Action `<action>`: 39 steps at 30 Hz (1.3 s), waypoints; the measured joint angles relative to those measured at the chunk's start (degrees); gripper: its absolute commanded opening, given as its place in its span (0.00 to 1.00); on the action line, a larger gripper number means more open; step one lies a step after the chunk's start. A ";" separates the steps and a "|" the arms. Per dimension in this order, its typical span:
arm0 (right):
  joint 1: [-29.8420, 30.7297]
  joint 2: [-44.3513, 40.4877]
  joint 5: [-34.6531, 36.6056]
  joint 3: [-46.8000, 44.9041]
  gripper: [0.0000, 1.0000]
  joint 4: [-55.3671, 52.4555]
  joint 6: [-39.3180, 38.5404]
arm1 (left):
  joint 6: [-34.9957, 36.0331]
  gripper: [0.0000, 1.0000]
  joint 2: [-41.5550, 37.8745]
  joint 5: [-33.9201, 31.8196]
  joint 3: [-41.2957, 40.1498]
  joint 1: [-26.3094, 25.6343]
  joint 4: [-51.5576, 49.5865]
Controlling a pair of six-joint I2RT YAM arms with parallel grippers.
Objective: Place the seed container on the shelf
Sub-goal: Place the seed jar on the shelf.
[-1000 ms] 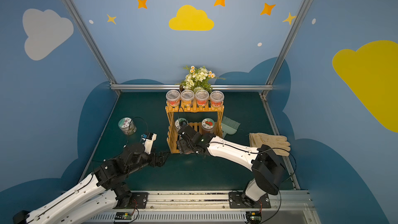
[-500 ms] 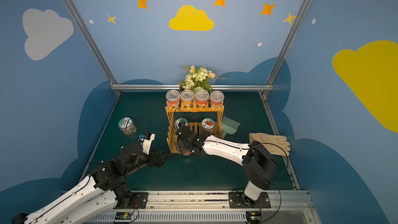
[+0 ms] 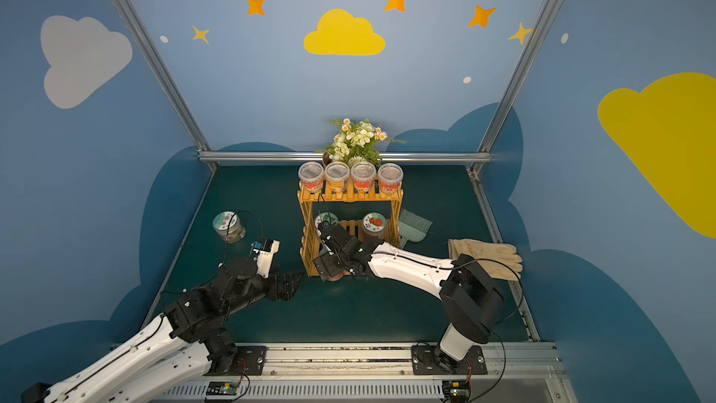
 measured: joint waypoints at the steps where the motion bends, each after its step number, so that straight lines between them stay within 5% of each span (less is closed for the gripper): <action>1: 0.00 -1.07 -0.42 -1.25 0.98 0.59 -1.01 | 0.00 1.00 0.02 0.00 0.00 0.00 0.02; 9: 0.00 -3.80 -0.76 -6.03 0.98 4.55 -5.38 | 0.31 1.00 0.04 0.15 0.00 0.00 0.22; 18: 0.00 -3.61 0.81 -8.48 0.81 10.60 -5.35 | 0.48 1.00 -0.20 0.24 0.00 0.00 0.15; 39: -0.50 2.12 4.13 -4.24 0.85 14.19 -0.20 | 1.03 1.00 -2.05 0.00 0.00 0.00 0.13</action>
